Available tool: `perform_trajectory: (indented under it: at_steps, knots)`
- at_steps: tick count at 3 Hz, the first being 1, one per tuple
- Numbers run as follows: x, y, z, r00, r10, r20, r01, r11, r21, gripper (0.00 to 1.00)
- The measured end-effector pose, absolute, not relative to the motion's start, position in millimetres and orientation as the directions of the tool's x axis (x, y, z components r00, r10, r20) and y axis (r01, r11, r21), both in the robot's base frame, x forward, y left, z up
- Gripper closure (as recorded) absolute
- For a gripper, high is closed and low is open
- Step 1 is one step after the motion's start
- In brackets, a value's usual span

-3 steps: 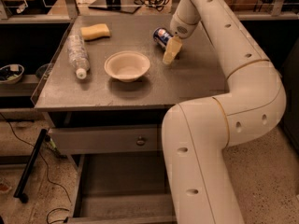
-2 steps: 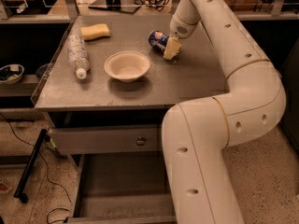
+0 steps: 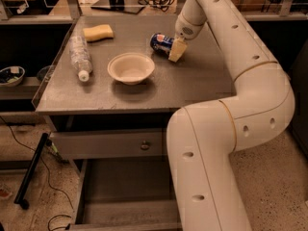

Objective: Place pepsi can into middle drawer

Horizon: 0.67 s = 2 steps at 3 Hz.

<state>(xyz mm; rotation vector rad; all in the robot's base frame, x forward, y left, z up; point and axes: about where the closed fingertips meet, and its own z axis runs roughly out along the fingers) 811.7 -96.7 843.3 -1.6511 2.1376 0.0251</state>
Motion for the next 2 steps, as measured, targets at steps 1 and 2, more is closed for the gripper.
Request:
perform_trajectory:
  at_steps: [1,2]
  knots:
    - [811.7,-96.7,843.3,-0.193,-0.917,-0.348,-0.925,0.288,-0.247,1.00]
    - [809.5,-94.6,838.2,-0.190,-0.913,-0.360,-0.931,0.284,-0.228,1.00]
